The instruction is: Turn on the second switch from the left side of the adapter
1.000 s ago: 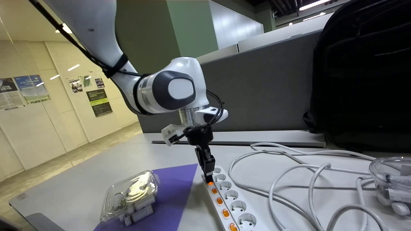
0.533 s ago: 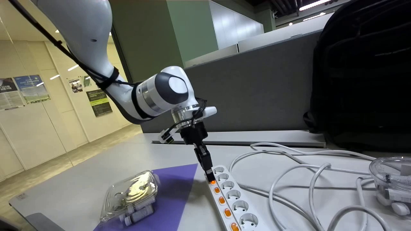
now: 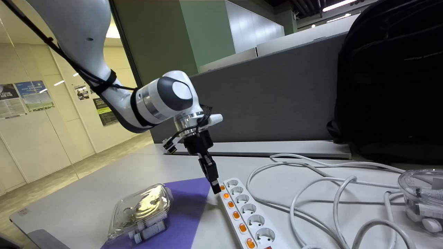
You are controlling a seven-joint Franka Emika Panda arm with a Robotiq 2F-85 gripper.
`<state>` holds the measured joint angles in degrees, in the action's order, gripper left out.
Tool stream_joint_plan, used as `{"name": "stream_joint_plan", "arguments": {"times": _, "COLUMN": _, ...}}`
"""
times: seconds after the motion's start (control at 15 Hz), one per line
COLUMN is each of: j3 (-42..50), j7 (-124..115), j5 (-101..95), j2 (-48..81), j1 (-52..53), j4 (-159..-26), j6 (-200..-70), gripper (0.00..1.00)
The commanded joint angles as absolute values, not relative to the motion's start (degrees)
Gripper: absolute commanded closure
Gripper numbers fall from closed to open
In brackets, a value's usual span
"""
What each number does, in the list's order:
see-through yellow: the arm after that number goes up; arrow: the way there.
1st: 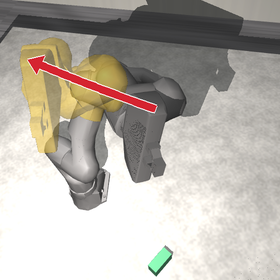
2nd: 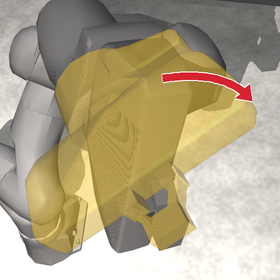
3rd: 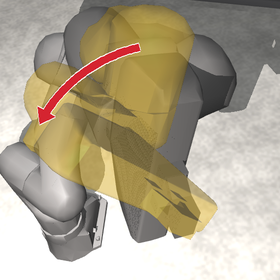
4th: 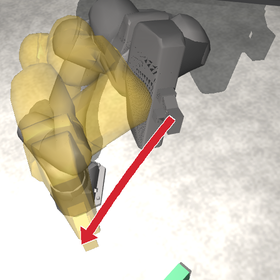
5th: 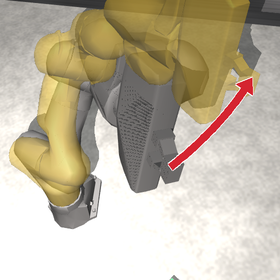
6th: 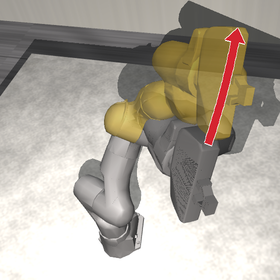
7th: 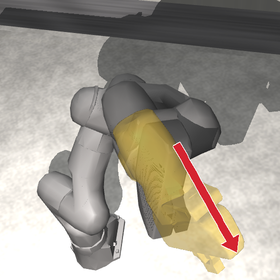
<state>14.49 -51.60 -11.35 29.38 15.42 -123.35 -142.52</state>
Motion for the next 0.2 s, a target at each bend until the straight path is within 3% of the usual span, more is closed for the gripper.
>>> {"name": "stream_joint_plan", "arguments": {"times": 0.0, "j3": 12.87, "j7": -50.93, "j5": -12.87, "j2": 19.34, "j1": 14.19, "j4": -131.76, "j6": -145.36, "gripper": 1.0}}
{"name": "stream_joint_plan", "arguments": {"times": 0.07, "j3": 12.6, "j7": -50.95, "j5": -12.91, "j2": 17.3, "j1": 14.01, "j4": -133.25, "j6": -145.85, "gripper": 0.74}}
{"name": "stream_joint_plan", "arguments": {"times": 0.13, "j3": 12.63, "j7": -51.18, "j5": -13.51, "j2": 15.28, "j1": 14.0, "j4": -134.61, "j6": -145.95, "gripper": 0.72}}
